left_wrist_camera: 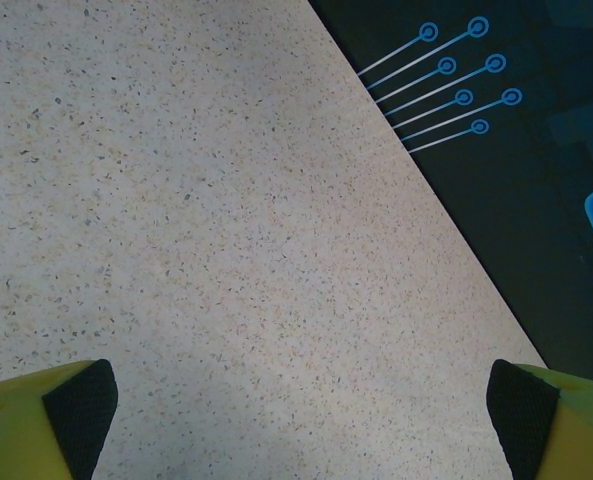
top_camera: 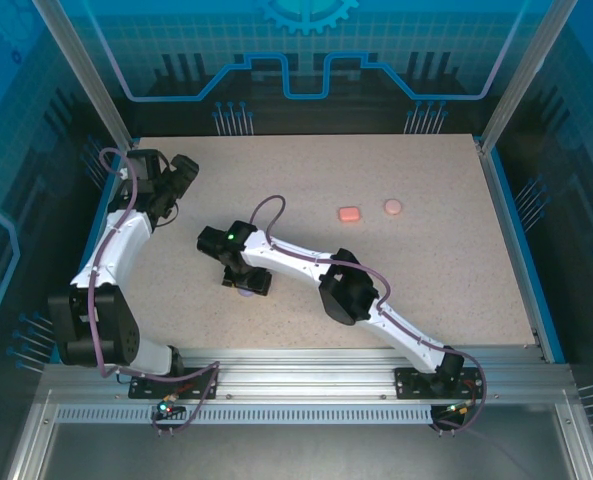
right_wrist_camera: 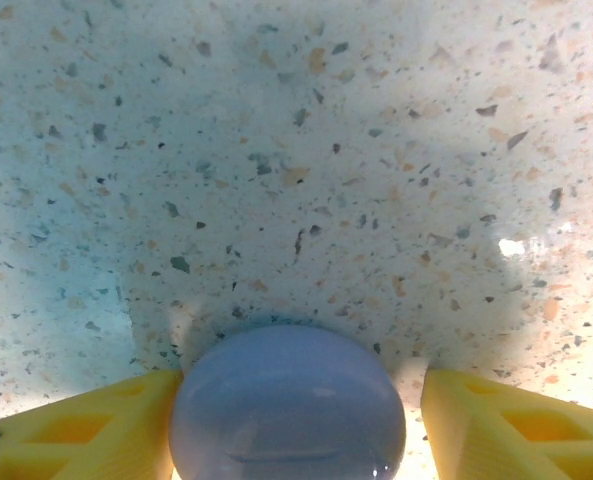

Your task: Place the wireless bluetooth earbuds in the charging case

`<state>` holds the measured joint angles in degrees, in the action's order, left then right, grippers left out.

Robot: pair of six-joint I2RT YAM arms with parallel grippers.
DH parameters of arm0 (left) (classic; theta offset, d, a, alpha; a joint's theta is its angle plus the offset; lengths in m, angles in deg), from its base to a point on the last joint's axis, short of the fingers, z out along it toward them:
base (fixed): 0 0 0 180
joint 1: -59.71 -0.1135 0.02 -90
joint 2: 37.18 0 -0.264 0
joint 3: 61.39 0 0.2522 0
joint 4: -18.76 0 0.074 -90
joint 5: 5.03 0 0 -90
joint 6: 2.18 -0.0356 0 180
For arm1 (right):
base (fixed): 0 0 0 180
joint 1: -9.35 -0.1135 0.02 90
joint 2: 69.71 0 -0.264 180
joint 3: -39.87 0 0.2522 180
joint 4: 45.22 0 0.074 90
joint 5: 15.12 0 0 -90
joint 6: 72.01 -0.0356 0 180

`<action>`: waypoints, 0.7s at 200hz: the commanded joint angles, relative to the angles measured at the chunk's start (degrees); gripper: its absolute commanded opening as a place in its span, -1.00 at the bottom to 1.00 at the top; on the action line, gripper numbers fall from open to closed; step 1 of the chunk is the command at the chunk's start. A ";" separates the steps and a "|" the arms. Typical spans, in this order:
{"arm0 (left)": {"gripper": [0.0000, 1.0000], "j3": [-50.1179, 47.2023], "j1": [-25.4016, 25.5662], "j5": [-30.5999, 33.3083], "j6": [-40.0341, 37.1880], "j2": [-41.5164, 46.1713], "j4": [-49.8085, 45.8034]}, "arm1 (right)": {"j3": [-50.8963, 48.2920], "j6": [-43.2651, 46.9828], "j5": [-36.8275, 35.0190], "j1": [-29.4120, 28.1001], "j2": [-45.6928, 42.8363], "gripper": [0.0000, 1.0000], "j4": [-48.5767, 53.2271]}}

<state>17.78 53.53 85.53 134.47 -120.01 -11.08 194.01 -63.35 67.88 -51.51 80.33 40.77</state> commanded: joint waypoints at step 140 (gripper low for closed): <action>0.98 -4.16 -0.48 -9.15 -2.02 1.71 5.05 | -17.05 3.28 -5.17 2.65 -14.28 -0.08 -6.91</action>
<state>16.31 53.51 81.37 133.84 -120.27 -8.91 182.58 -61.23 66.46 -51.12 73.64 35.57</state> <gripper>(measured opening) 0.987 0.475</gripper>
